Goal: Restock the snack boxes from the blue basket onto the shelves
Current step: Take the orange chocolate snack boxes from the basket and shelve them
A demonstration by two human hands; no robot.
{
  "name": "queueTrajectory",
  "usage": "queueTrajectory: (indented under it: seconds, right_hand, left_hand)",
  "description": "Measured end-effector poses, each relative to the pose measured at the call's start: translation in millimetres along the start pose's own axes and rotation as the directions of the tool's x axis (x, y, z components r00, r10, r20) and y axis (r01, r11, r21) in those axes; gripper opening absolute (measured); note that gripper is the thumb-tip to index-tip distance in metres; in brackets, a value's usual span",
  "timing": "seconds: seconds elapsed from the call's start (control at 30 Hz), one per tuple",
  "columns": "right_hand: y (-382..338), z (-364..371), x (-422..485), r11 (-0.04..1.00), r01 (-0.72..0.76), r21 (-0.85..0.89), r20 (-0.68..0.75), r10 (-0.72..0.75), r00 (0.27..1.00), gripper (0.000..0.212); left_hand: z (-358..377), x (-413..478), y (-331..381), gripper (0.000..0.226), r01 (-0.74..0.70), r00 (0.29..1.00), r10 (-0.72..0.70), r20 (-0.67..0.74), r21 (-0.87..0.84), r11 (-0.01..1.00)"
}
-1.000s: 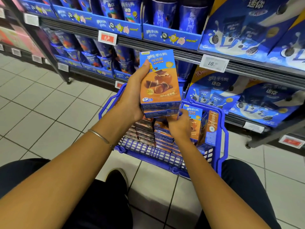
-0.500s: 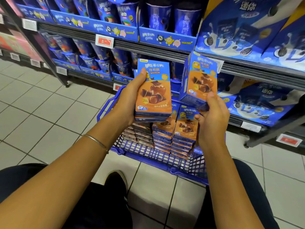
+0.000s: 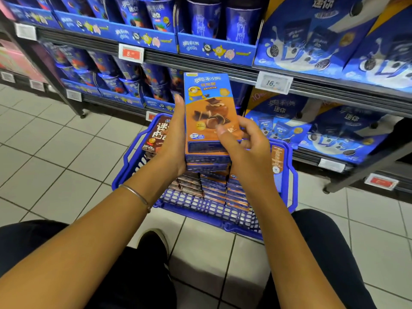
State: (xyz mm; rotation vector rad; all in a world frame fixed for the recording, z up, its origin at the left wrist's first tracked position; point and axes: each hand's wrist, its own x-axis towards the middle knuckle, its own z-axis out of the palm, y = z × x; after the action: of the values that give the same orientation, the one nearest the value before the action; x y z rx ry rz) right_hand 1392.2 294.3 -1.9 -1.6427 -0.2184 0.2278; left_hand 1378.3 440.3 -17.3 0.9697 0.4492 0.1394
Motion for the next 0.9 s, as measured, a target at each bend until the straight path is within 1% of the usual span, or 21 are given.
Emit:
queueTrajectory:
  seconds: [0.1,0.13,0.2,0.27,0.33,0.37,0.4,0.43,0.47,0.5,0.53,0.6,0.7,0.8,0.9]
  right_hand:
    - [-0.8,-2.7,-1.5,0.996,0.066,-0.061,-0.019,-0.067,0.998,0.045]
    - [-1.5,-4.4,-1.6,0.997,0.059,-0.042,-0.012,-0.06,0.998,0.047]
    - [0.9,-9.8,2.3,0.998,0.017,0.067,-0.033,-0.015,0.999,0.047]
    - [15.7,-19.8,13.8,0.988,-0.024,0.154,-0.146,0.047,0.988,0.038]
    - [41.7,-31.4,28.5,0.985,-0.125,0.121,-0.257,0.153,0.954,0.032]
    - [57.1,-37.2,35.0,0.977,-0.208,0.044,-0.292,0.212,0.933,0.035]
    - [73.8,-43.1,41.0,0.951,-0.297,-0.091,-0.329,0.253,0.91,0.041]
    - [89.2,-49.4,45.8,0.888,-0.371,-0.272,-0.37,0.26,0.892,0.045]
    - [102.1,-55.3,49.6,0.79,-0.414,-0.452,-0.401,0.235,0.885,0.048]
    - [111.0,-59.6,51.2,0.683,-0.427,-0.593,-0.412,0.198,0.889,0.051]
    - [117.4,-63.2,52.5,0.597,-0.426,-0.68,-0.407,0.176,0.896,0.054]
    - [126.5,-67.0,53.5,0.5,-0.421,-0.757,-0.38,0.187,0.906,0.059]
    - [137.6,-63.7,47.6,0.428,-0.366,-0.826,-0.33,0.158,0.931,0.061]
    - [146.1,-58.2,37.6,0.389,-0.296,-0.872,-0.284,0.09,0.955,0.062]
    - [149.4,-58.6,35.0,0.39,-0.287,-0.875,-0.275,0.087,0.957,0.062]
  left_hand:
    - [-3.5,2.1,-4.7,0.079,0.011,1.0,-0.011,-0.02,0.0,1.0]
    - [-4.6,3.0,-5.9,0.08,0.029,0.999,-0.029,-0.021,-0.011,1.0]
    - [-7.1,4.5,-7.2,0.079,0.052,0.998,-0.053,-0.028,-0.036,0.998]
    - [-8.7,5.8,-8.0,0.076,0.049,0.998,-0.051,-0.044,-0.045,0.998]
    - [-10.1,5.8,-8.0,0.072,0.048,0.997,-0.051,-0.058,-0.046,0.998]
    - [-10.4,5.7,-8.1,0.072,0.048,0.997,-0.05,-0.06,-0.044,0.998]
    - [-11.3,6.1,-8.7,0.073,0.048,0.997,-0.051,-0.06,-0.041,0.998]
    - [-11.7,5.9,-9.4,0.074,0.05,0.997,-0.052,-0.06,-0.036,0.998]
    - [-12.4,6.3,-10.2,0.075,0.052,0.997,-0.054,-0.062,-0.029,0.998]
    - [-13.1,6.4,-11.0,0.076,0.057,0.996,-0.058,-0.063,-0.02,0.998]
    - [-14.0,6.6,-11.9,0.077,0.067,0.996,-0.067,-0.059,-0.012,0.998]
    - [-15.0,7.0,-13.4,0.078,0.09,0.995,-0.091,-0.051,-0.01,0.996]
    - [-15.0,7.6,-14.8,0.077,0.105,0.993,-0.106,-0.053,-0.011,0.994]
    - [-14.2,6.6,-15.2,0.077,0.12,0.991,-0.121,-0.051,-0.025,0.993]
    - [-11.4,4.9,-15.4,0.078,0.126,0.991,-0.127,-0.041,-0.023,0.992]
